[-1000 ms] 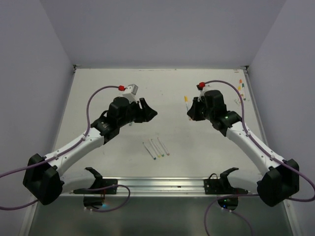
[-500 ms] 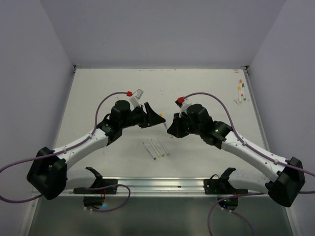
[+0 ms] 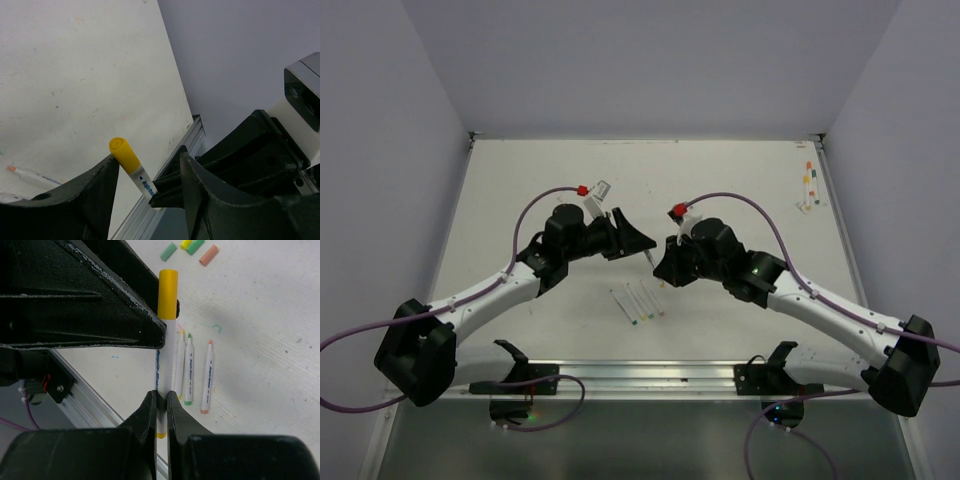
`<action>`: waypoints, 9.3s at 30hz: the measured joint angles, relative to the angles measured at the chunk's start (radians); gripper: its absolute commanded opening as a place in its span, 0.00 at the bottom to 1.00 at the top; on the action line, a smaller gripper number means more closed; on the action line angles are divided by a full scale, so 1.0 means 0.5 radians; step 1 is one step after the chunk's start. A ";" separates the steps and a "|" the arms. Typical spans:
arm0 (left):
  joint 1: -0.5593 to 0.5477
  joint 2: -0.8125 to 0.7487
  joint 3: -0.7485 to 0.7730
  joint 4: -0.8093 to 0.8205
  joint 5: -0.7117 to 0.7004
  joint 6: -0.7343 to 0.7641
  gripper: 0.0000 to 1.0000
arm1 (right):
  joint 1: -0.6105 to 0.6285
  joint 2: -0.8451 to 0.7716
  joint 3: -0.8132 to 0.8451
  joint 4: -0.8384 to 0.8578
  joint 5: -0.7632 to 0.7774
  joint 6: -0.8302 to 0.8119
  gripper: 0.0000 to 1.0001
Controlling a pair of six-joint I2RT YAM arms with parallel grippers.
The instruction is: Open the pen caps
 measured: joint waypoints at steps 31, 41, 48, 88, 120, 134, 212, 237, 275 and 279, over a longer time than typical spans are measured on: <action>0.037 0.061 -0.050 0.224 0.059 -0.105 0.00 | 0.037 -0.119 -0.067 -0.009 0.034 0.034 0.00; 0.039 0.061 -0.130 0.343 0.107 -0.157 0.00 | 0.050 -0.056 -0.060 0.025 0.089 0.025 0.52; 0.039 0.062 -0.133 0.383 0.110 -0.171 0.00 | 0.050 0.141 -0.036 0.088 0.112 0.011 0.03; 0.241 0.232 0.226 -0.436 -0.665 0.455 0.00 | 0.150 0.681 -0.182 0.168 0.592 0.011 0.00; 0.019 0.852 0.606 -0.758 -1.093 0.773 0.00 | 0.156 0.821 -0.462 0.849 0.365 0.074 0.40; -0.003 1.123 0.818 -0.844 -1.249 0.845 0.00 | 0.082 0.164 -0.439 0.359 0.383 0.117 0.53; -0.121 0.471 0.209 -0.002 -0.841 0.715 0.73 | -2.226 2.155 1.444 0.218 0.645 -0.753 0.72; -0.121 0.471 0.208 0.029 -0.809 0.716 0.74 | -2.218 2.040 1.215 0.369 0.657 -0.829 0.54; -0.118 0.483 0.198 0.030 -0.809 0.720 0.76 | -1.927 2.065 1.135 0.565 0.907 -1.341 0.00; -0.105 0.494 0.198 0.021 -0.808 0.720 0.76 | -1.702 2.042 1.109 0.504 1.040 -1.404 0.00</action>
